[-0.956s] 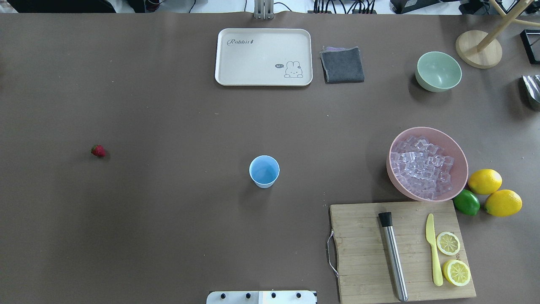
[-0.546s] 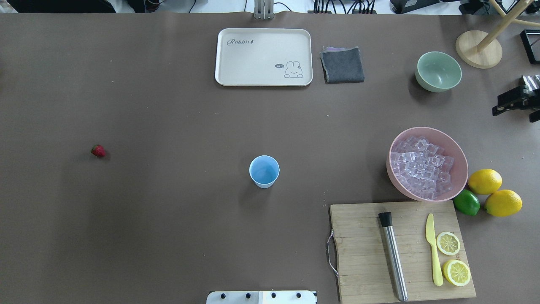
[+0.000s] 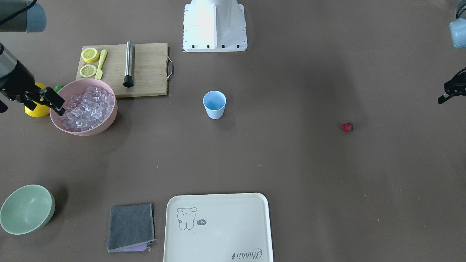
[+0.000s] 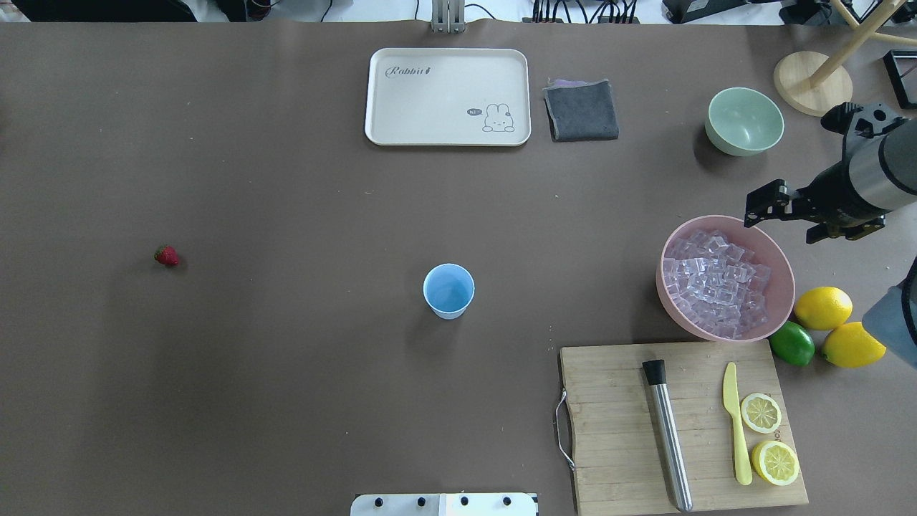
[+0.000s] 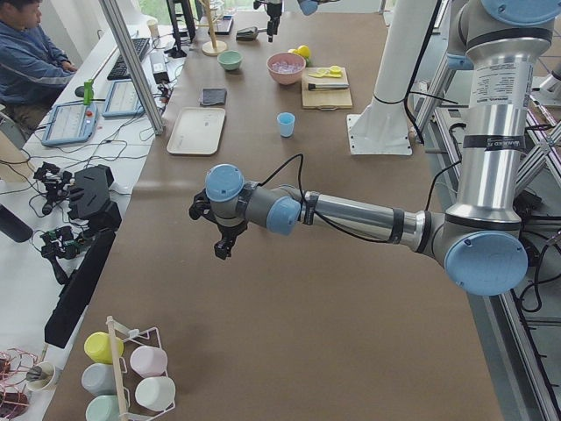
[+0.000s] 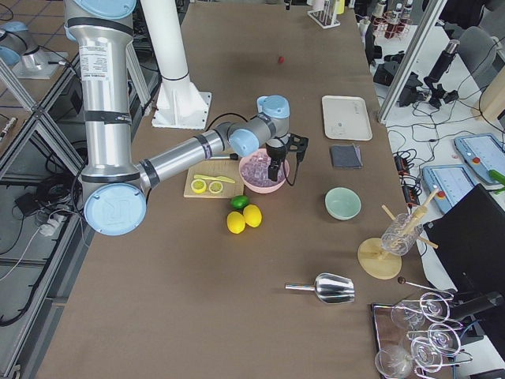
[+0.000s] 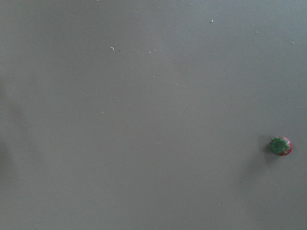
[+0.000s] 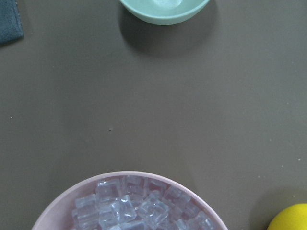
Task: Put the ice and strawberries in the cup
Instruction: 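Move the right gripper over the pink bowl and lower onto ice cubes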
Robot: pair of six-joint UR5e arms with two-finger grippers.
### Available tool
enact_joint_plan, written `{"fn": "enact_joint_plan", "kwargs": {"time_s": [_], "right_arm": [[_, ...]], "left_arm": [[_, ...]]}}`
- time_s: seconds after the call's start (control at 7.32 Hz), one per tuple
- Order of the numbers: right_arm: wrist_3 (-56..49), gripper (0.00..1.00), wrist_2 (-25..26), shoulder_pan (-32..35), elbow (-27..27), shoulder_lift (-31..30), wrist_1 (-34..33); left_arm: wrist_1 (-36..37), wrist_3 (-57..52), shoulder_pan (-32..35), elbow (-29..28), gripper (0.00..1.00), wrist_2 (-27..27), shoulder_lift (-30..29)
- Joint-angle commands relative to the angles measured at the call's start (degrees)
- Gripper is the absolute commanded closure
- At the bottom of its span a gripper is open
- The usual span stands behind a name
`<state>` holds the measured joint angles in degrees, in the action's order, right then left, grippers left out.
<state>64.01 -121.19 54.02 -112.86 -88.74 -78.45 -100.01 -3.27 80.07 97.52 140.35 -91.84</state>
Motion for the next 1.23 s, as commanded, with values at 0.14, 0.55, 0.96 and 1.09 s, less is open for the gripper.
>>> {"fn": "enact_joint_plan", "kwargs": {"time_s": [0.14, 0.55, 0.96, 1.09], "right_arm": [[5.66, 0.19, 2.71, -4.96, -1.13, 0.06, 0.14], [9.38, 0.21, 6.65, -9.00, -0.87, 3.48, -0.04], [8.25, 0.41, 7.28, -10.59, -0.08, 3.58, -0.39], [8.06, 0.45, 7.28, -11.64, 0.10, 3.58, -0.48]], "left_arm": [[-0.01, 0.02, -0.35, 0.04, 0.02, 0.01, -0.09], [-0.01, 0.02, -0.35, 0.04, 0.02, 0.01, -0.09], [-0.01, -0.07, -0.35, -0.05, 0.02, 0.01, -0.09], [-0.01, 0.02, -0.44, -0.05, 0.02, 0.01, -0.09]]}}
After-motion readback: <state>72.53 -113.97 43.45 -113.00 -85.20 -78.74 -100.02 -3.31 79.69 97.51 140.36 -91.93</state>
